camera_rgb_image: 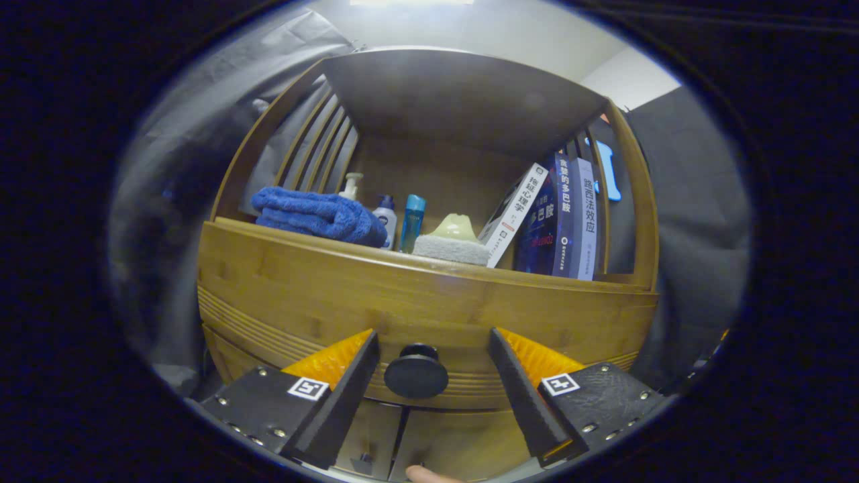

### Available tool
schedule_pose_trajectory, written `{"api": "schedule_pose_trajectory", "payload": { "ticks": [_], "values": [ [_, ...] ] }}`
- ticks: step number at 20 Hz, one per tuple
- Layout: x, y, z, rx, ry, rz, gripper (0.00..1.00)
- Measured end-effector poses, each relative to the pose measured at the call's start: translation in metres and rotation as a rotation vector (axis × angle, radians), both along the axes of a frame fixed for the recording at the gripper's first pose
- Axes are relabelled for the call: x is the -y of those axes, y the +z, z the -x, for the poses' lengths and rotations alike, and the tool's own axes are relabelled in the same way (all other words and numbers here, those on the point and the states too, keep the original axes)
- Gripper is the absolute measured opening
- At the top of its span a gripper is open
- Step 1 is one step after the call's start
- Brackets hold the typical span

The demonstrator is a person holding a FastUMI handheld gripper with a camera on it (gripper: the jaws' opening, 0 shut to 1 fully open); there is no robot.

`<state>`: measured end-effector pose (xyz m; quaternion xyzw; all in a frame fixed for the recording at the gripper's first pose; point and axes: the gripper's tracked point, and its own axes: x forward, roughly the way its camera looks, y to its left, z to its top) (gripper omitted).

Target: Pull open the drawer, take out the items inside it, and place them on the countertop above the cabinet.

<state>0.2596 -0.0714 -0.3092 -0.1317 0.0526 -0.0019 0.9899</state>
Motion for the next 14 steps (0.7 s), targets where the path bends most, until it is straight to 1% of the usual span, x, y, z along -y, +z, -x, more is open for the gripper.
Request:
{"api": "schedule_pose_trajectory", "payload": {
  "ticks": [1,3,4,7,8,9,10,13,14],
  "values": [
    [0.000,-0.003,0.001,-0.018,-0.005,0.005,0.99],
    [0.003,-0.023,0.010,-0.114,-0.020,0.061,1.00],
    [-0.002,-0.032,0.018,-0.145,0.001,0.079,1.00],
    [-0.025,-0.038,0.044,-0.177,0.078,0.067,1.00],
    [-0.020,-0.035,0.053,-0.190,0.056,0.081,1.00],
    [-0.025,-0.030,0.064,-0.186,0.059,0.063,1.00],
    [-0.029,-0.022,0.069,-0.183,0.060,0.034,1.00],
    [-0.024,0.016,0.096,-0.139,0.003,-0.067,1.00],
    [-0.020,0.028,0.099,-0.121,-0.016,-0.069,1.00]
  ]
}}
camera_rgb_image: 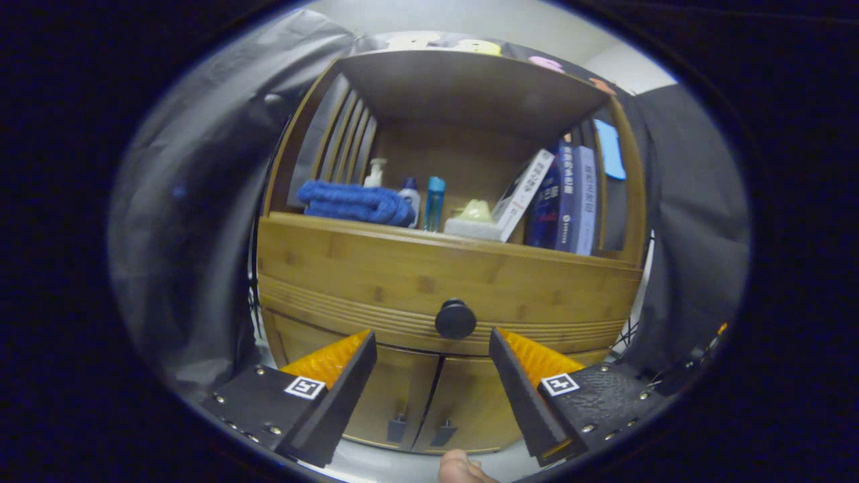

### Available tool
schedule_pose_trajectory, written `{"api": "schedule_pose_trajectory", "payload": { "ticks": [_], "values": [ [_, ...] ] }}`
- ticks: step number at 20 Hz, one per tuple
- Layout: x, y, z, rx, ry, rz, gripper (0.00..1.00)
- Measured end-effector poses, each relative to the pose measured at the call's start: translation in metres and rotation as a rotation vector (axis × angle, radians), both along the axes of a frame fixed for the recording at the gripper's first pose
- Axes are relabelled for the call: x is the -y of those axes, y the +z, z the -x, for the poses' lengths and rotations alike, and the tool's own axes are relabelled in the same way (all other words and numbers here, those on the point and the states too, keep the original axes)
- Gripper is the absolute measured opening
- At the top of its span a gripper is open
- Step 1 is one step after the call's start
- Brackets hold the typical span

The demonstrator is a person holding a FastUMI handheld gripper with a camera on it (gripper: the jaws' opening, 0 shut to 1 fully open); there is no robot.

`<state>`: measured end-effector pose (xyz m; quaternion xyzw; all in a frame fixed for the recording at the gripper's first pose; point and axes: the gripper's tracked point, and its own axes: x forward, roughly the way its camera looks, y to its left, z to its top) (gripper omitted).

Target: Pull open the drawer, take out the items inside it, and place them on the countertop above the cabinet.

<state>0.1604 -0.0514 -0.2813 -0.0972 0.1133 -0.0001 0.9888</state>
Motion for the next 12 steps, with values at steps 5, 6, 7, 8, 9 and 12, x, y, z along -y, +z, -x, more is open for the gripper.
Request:
{"api": "schedule_pose_trajectory", "payload": {
  "ticks": [5,6,7,8,9,12],
  "values": [
    [0.015,0.032,0.052,-0.016,-0.080,0.010,1.00],
    [0.009,0.032,0.063,-0.046,-0.076,-0.005,1.00],
    [0.008,0.037,0.073,-0.066,-0.072,0.002,1.00],
    [0.012,0.049,0.082,-0.073,-0.081,0.015,1.00],
    [0.015,0.063,0.089,-0.060,-0.092,0.027,1.00],
    [0.015,0.106,0.106,-0.038,-0.116,-0.004,1.00]
  ]
}}
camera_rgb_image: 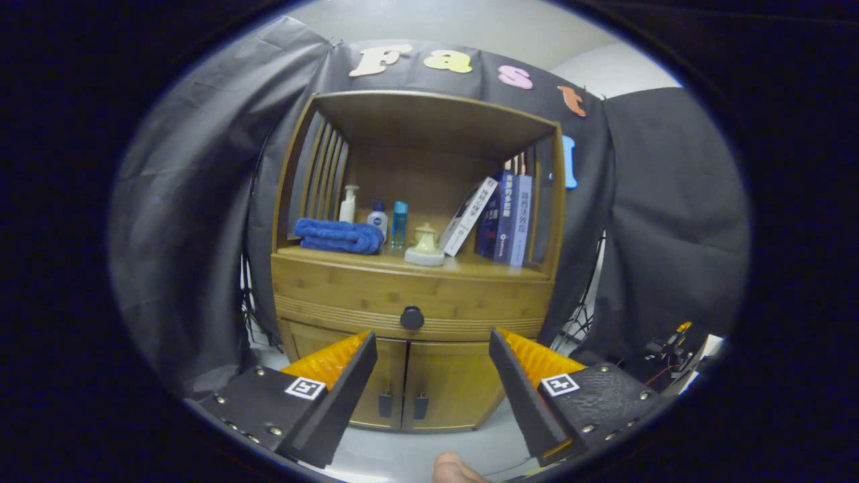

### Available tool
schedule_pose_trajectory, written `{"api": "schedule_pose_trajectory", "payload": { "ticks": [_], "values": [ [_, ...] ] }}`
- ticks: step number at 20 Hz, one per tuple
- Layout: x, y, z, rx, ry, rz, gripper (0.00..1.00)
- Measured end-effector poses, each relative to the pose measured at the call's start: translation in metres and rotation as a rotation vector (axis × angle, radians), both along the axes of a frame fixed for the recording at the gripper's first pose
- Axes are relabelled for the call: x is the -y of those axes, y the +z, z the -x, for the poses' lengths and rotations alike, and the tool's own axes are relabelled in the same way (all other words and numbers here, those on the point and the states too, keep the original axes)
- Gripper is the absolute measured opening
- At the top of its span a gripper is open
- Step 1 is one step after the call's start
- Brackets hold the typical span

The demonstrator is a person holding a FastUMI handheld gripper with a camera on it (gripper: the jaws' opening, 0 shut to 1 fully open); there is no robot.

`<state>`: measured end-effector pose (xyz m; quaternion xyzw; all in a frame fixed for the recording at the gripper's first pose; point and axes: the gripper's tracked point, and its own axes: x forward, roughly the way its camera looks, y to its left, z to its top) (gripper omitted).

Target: Pull open the drawer, take out the items inside it, and place them on the countertop above the cabinet.

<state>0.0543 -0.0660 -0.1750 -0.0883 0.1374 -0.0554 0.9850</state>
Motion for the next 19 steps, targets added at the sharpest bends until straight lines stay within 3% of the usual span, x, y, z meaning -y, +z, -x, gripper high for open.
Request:
{"api": "schedule_pose_trajectory", "payload": {
  "ticks": [8,19],
  "values": [
    [-0.010,0.130,0.048,0.102,0.015,-0.039,1.00],
    [-0.021,0.157,0.075,0.103,0.024,-0.094,1.00]
  ]
}}
